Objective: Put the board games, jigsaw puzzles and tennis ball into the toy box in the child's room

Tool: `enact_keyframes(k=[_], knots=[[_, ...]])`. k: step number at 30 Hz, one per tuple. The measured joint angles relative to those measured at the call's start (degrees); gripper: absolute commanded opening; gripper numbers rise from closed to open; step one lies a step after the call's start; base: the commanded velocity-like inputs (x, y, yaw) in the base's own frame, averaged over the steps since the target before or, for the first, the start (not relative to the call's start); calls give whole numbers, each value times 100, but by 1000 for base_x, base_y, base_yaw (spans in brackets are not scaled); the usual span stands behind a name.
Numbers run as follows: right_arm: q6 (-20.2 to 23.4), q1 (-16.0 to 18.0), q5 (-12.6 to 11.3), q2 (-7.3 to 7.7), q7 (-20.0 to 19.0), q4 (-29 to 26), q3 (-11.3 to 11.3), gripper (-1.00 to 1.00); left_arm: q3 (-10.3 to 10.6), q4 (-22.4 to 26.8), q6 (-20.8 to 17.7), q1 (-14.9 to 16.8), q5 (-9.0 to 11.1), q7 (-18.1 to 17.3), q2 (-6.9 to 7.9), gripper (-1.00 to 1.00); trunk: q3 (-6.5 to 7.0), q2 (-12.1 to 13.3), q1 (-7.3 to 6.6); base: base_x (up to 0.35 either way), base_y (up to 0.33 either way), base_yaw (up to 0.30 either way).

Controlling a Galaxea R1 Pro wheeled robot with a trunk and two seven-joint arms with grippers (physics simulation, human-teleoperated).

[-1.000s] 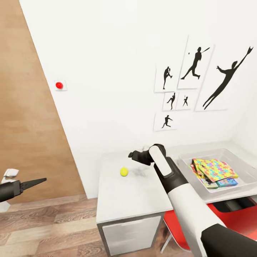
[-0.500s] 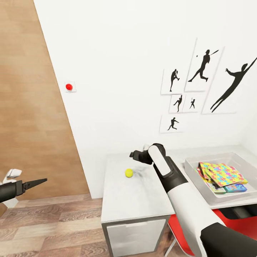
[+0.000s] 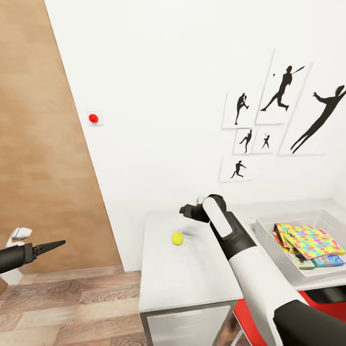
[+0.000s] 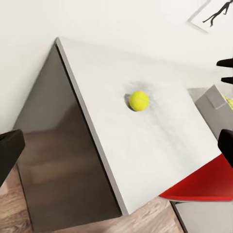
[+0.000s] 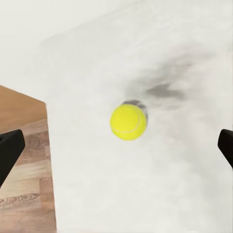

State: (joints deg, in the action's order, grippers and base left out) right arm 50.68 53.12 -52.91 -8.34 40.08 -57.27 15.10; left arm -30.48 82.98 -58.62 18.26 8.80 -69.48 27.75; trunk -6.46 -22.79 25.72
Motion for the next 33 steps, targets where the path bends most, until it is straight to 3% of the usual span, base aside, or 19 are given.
enact_keyframes(k=[15,28,33], knots=[[-2,-2,1,-1,-3,6,13,100,0,0,0,-1,0,-8,1,100,-7,0,1,130,54,0],[13,32,-7,-4,10,45,11,100,0,-2,1,-2,0,-13,1,100,-115,1,3,32,23,0],[8,103,-6,-12,16,297,5,100,0,-2,1,-3,0,-14,1,100,-162,1,3,0,0,0]])
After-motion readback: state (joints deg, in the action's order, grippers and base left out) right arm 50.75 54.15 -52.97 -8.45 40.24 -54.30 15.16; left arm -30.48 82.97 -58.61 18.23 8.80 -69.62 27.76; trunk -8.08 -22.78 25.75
